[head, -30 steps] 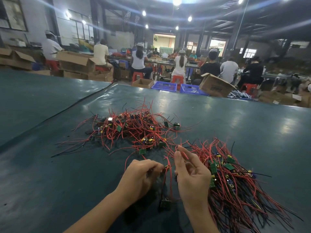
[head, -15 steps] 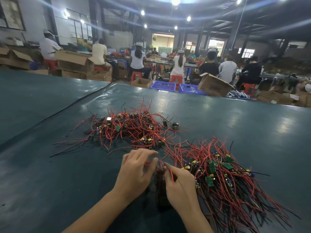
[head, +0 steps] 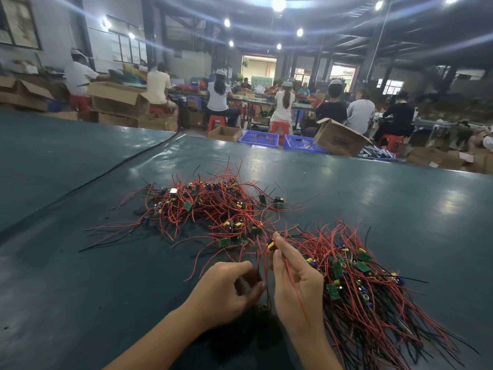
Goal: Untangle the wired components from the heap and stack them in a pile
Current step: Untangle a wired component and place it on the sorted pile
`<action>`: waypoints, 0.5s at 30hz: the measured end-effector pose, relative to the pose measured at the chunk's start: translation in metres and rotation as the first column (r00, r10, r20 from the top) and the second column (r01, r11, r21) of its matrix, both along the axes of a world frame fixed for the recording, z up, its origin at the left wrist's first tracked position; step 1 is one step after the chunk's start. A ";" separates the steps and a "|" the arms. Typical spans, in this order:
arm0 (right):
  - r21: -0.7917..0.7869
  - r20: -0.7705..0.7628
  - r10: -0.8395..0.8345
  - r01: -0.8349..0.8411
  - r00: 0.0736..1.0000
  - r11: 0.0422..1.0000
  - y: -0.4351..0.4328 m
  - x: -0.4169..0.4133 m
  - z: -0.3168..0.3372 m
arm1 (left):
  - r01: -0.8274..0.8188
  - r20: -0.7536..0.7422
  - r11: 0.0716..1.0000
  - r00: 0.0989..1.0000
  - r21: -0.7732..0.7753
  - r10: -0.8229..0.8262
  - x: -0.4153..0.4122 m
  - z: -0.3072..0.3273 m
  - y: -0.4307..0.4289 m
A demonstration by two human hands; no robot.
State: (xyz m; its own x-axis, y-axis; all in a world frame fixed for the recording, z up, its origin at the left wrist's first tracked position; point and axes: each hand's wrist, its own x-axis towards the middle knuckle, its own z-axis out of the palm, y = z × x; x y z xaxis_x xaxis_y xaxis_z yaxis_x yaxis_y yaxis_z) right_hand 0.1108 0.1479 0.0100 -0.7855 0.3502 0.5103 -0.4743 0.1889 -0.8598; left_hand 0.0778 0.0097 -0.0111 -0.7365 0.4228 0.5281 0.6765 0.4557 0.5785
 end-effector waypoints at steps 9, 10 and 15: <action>-0.161 -0.175 -0.189 0.162 0.966 0.974 0.004 0.002 0.008 | -0.364 -0.041 0.931 0.930 0.028 0.365 -0.007 -0.004 -0.004; -0.178 -0.169 -0.197 0.166 0.966 0.970 0.005 0.002 0.009 | -0.374 -0.060 0.927 0.925 0.031 0.375 -0.007 -0.002 -0.005; -0.290 -0.083 -0.219 0.187 0.972 0.939 0.008 0.000 0.009 | -0.328 -0.410 0.933 0.837 0.150 0.361 -0.005 0.007 -0.003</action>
State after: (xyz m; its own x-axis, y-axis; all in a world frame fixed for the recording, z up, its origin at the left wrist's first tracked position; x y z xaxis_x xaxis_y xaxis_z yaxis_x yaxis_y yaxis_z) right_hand 0.1110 0.1559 0.0188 -0.6264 0.6367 0.4497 -0.5472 0.0517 -0.8354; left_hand 0.0731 0.0064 -0.0043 -0.5249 0.1336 0.8406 0.6696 0.6745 0.3110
